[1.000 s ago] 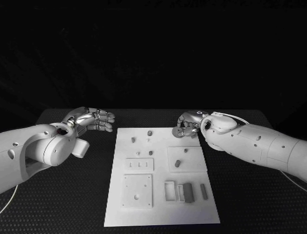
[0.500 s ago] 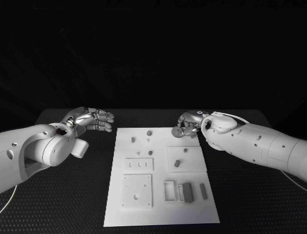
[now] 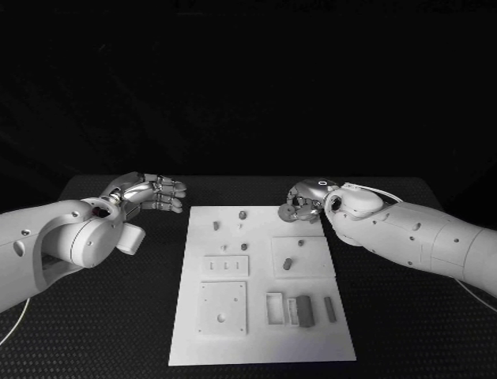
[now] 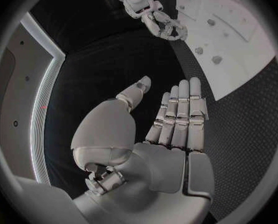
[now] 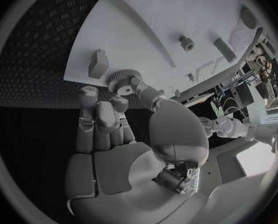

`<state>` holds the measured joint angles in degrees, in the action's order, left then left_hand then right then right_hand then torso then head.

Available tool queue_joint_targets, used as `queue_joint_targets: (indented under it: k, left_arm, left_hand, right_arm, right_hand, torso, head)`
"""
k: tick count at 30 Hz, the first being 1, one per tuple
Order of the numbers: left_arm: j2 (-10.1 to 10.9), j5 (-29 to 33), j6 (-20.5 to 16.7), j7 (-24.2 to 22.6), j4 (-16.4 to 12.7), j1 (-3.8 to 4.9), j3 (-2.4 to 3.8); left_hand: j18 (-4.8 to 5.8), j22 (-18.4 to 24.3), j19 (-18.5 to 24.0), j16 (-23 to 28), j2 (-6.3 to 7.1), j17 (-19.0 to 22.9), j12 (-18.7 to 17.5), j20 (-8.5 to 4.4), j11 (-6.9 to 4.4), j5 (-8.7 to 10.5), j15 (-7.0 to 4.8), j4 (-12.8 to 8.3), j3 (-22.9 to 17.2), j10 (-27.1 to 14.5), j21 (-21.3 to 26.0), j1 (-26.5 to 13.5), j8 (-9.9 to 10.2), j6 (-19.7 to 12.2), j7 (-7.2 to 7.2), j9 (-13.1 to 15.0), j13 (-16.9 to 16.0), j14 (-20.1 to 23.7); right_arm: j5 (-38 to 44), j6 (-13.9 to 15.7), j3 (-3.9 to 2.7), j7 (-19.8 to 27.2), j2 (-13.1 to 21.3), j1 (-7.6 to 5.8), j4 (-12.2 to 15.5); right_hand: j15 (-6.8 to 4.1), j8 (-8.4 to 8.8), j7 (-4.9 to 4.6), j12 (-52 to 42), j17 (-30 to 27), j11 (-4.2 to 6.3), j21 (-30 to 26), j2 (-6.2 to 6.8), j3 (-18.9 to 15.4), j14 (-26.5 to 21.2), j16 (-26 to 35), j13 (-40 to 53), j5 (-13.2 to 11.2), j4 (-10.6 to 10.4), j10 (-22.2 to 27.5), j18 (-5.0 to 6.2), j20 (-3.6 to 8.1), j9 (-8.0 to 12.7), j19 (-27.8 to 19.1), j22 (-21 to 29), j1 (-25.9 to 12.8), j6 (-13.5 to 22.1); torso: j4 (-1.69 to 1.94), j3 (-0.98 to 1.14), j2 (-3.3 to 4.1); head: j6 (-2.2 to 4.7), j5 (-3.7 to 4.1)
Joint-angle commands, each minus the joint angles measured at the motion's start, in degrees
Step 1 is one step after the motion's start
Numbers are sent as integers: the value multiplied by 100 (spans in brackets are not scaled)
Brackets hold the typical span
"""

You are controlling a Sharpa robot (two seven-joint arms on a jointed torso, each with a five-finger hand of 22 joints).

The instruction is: Assemble the parts on the task board

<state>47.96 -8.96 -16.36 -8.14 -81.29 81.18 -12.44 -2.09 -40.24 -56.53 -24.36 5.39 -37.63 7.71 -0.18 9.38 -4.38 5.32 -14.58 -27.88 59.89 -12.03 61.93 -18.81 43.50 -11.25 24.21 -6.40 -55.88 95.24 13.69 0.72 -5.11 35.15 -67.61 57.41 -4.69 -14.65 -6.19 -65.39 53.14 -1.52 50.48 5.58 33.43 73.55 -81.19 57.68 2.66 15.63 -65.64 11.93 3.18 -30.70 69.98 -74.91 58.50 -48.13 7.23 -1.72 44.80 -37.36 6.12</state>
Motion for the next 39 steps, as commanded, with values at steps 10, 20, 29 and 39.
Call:
queue_joint_targets:
  k: [10,20,29,39]
  left_arm:
    - [-8,-8,78,-46,-7,6,3]
    - [-20,-8,80,-44,-9,6,3]
    - [-12,-8,76,-43,-18,6,3]
    - [3,-8,79,-31,-19,6,3]
  left_hand:
    - [-94,-12,0,32,-2,-15,-40,-11,8,30,11,1,-16,39,24,-74,20,20,-78,-8,7,-38]
    - [-94,-14,0,36,0,-21,-42,-11,8,30,11,0,-17,39,25,-75,21,19,-79,-9,7,-39]
    - [-94,-16,0,40,0,-26,-45,-11,9,30,11,-1,-18,39,26,-75,22,18,-80,-10,7,-40]
    - [-93,-18,-1,46,-4,-33,-48,-10,9,30,11,5,-19,41,27,-82,22,20,-82,-10,7,-42]
  right_arm:
    - [154,-261,69,-131,-61,123,-36]
    - [100,-413,85,-84,-117,134,-74]
    - [112,-330,93,-87,-104,135,-30]
    - [154,-414,95,-132,-94,136,-32]
  right_hand:
    - [1,75,-195,28,-23,-6,14,434,32,2,-20,-9,8,-345,-9,307,-8,74,5,-80,-336,-75]
    - [22,117,-218,30,-25,-27,-1,568,129,-17,-23,5,9,-518,22,307,15,94,2,-81,-377,-12]
    - [-28,-3,-157,9,-22,29,43,-45,141,-15,-50,21,8,-116,-3,307,12,41,-20,-115,-57,-220]
    - [-83,-109,-94,27,-30,88,63,-324,101,-14,-52,17,8,81,-23,307,-13,-3,-41,-112,-70,-431]
  torso:
    - [-4,3,6]
    - [3,3,7]
    - [-6,2,3]
    - [-8,7,7]
  head:
    - [16,-22]
    - [-3,-21]
    - [0,-37]
    - [-3,-27]
